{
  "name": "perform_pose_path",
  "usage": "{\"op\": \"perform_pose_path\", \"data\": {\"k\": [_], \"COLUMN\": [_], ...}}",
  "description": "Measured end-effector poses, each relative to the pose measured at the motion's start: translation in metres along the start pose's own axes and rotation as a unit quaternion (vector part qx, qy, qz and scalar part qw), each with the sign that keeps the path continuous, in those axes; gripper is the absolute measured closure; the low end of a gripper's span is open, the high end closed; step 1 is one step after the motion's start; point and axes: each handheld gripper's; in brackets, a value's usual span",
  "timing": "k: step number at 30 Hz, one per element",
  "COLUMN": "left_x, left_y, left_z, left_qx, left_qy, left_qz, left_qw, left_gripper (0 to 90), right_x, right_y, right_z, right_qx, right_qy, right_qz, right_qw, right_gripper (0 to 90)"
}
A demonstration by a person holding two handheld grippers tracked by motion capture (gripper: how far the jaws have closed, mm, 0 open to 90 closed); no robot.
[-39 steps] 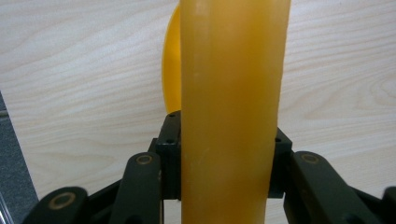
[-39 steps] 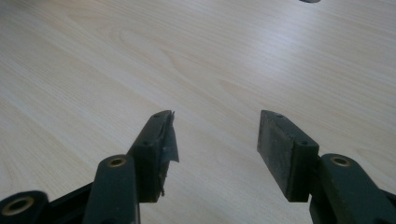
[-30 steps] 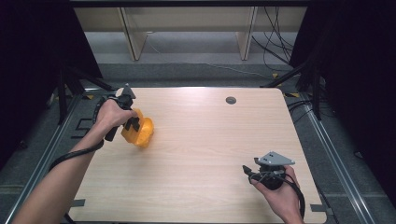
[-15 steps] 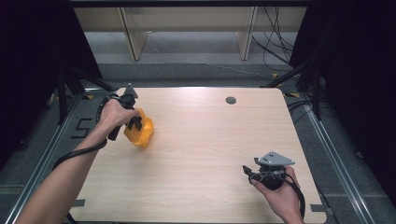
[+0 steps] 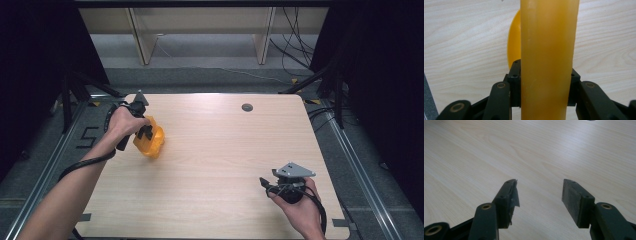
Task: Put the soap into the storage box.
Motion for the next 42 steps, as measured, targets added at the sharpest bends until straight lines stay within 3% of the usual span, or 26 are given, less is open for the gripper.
{"op": "perform_pose_path", "data": {"k": [5, 12, 14, 17, 25, 27, 28, 30, 31, 32, 36, 38, 39, 40, 42], "left_x": [0.000, 0.002, 0.001, 0.003, 0.001, 0.003, -0.001, 0.002, 0.002, 0.002, 0.002, 0.001, 0.000, 0.003, 0.002], "left_y": [0.001, 0.000, 0.001, 0.001, 0.001, 0.000, 0.002, 0.001, 0.002, 0.002, 0.001, 0.002, 0.003, 0.001, 0.002], "left_z": [-0.001, -0.005, -0.005, -0.007, -0.011, -0.013, -0.011, -0.014, -0.015, -0.015, -0.017, -0.018, -0.017, -0.021, -0.021], "left_qx": [-0.006, 0.003, -0.003, -0.001, -0.004, -0.004, -0.019, 0.000, 0.001, 0.001, 0.003, -0.007, -0.018, 0.005, 0.001], "left_qy": [0.000, -0.002, -0.001, -0.002, 0.000, -0.002, 0.003, 0.002, 0.002, 0.003, 0.001, 0.001, 0.005, 0.004, 0.002], "left_qz": [-0.006, 0.000, -0.012, 0.001, -0.005, 0.007, -0.020, 0.001, 0.000, -0.002, -0.004, -0.012, -0.022, -0.003, -0.006], "left_qw": [1.0000, 1.0000, 0.9999, 1.0000, 1.0000, 1.0000, 0.9996, 1.0000, 1.0000, 1.0000, 1.0000, 0.9999, 0.9996, 1.0000, 1.0000], "left_gripper": [60.4, 60.4, 60.4, 60.4, 60.4, 60.4, 60.4, 60.4, 60.4, 60.4, 60.4, 60.4, 60.4, 60.4, 60.4], "right_x": [0.000, 0.000, 0.000, 0.000, 0.000, 0.000, 0.000, 0.000, 0.000, -0.004, -0.004, 0.000, 0.000, -0.002, 0.000], "right_y": [0.000, -0.001, -0.001, -0.001, -0.001, -0.001, -0.001, -0.001, -0.001, 0.000, 0.000, -0.001, -0.001, -0.001, -0.001], "right_z": [0.000, 0.000, -0.001, -0.001, -0.001, -0.001, -0.002, -0.002, -0.002, 0.000, 0.000, -0.001, -0.001, -0.001, -0.001], "right_qx": [-0.002, -0.003, -0.004, -0.003, -0.003, -0.003, -0.003, -0.003, -0.005, -0.014, -0.014, -0.006, -0.007, -0.012, -0.008], "right_qy": [-0.004, 0.000, 0.000, -0.002, -0.001, -0.001, -0.001, -0.001, 0.005, 0.012, 0.011, 0.003, 0.003, 0.008, 0.006], "right_qz": [0.000, -0.005, -0.005, 0.005, 0.004, 0.004, 0.004, 0.004, 0.000, -0.024, -0.025, 0.001, 0.002, -0.013, 0.000], "right_qw": [1.0000, 1.0000, 1.0000, 1.0000, 1.0000, 1.0000, 1.0000, 1.0000, 1.0000, 0.9995, 0.9995, 1.0000, 1.0000, 0.9998, 0.9999], "right_gripper": [45.9, 45.6, 45.6, 45.5, 45.5, 45.5, 45.5, 45.5, 45.5, 45.5, 45.5, 45.5, 45.5, 45.5, 45.5]}}
Point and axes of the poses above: each handheld gripper's, and its own axes: z roughly backward along the jaws, y roughly out of its top, x roughly to its right, and after that the axes turned 11 degrees about z, right-handed
